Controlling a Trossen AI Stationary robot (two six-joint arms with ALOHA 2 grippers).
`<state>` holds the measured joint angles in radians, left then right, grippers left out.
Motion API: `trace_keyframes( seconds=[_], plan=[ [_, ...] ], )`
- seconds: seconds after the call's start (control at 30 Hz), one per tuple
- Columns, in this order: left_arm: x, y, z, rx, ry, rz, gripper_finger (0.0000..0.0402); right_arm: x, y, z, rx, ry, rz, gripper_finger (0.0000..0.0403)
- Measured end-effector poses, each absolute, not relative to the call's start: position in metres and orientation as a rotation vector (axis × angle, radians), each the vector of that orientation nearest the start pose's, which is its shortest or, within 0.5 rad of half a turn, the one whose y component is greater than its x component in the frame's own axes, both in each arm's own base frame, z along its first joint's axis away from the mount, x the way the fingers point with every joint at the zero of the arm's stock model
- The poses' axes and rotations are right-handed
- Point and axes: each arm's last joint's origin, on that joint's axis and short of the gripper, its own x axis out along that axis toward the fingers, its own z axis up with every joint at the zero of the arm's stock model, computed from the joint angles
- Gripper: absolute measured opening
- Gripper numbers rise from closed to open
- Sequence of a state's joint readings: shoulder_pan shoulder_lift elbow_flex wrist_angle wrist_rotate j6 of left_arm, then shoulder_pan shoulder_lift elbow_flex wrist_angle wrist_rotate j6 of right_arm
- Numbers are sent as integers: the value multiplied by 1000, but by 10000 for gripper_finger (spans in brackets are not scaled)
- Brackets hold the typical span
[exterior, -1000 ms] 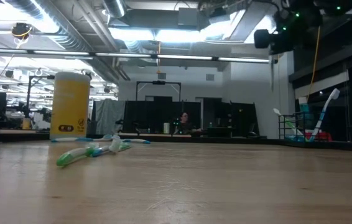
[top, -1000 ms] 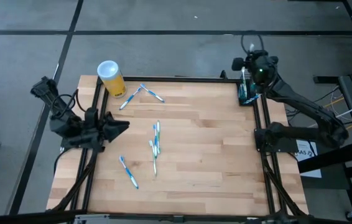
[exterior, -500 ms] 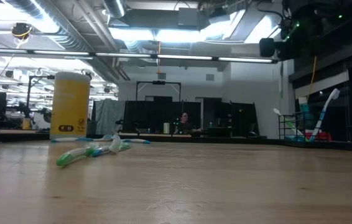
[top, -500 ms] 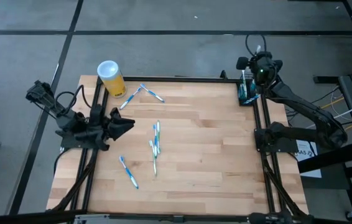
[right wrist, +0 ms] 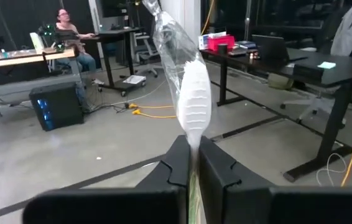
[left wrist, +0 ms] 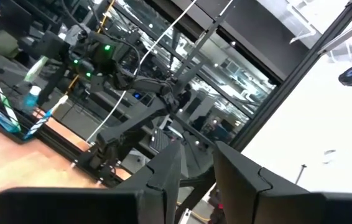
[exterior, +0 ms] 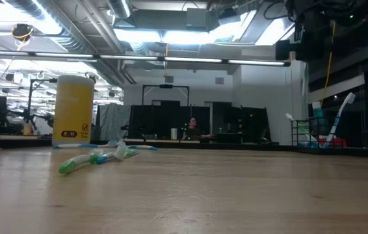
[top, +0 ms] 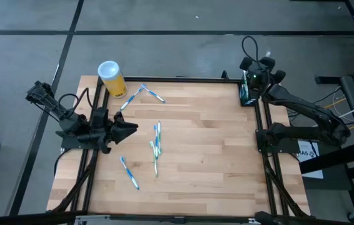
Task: Pick & Place toothbrushing station
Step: Put the green toothbrush into the mesh organizer
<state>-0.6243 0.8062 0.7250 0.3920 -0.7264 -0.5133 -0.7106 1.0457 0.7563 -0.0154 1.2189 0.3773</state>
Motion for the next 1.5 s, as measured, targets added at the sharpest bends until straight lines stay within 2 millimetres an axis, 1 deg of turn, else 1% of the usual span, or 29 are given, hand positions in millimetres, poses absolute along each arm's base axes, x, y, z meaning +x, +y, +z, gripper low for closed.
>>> trace_keyframes(
  seconds=[0.17, 0.4, 0.53, 0.63, 0.77, 0.93, 1.1, 1.27, 1.5],
  plan=[
    [150, -85, 362, -737, -261, 0, 90, 151, -172, 282, 220, -63, -1977, 13],
    [149, -89, 362, -803, -251, -43, 90, 162, -182, 262, 203, 2, -2013, 13],
    [147, -91, 362, -828, -243, -62, 90, 163, -185, 257, 145, 58, -2063, 13],
    [146, -93, 362, -851, -238, -76, 90, 161, -187, 257, 118, 78, -2095, 13],
    [146, -94, 362, -872, -236, -81, 90, 157, -190, 256, 115, 79, -2118, 13],
    [145, -94, 362, -886, -234, -89, 90, 158, -196, 251, 123, 94, -2122, 13],
    [144, -97, 362, -890, -226, -109, 90, 162, -202, 239, 147, 85, -2132, 13],
    [142, -98, 362, -908, -220, -118, 90, 165, -211, 222, 174, 95, -2142, 13],
    [140, -101, 361, -932, -217, -113, 90, 169, -215, 206, 201, 91, -2155, 13]
  ],
)
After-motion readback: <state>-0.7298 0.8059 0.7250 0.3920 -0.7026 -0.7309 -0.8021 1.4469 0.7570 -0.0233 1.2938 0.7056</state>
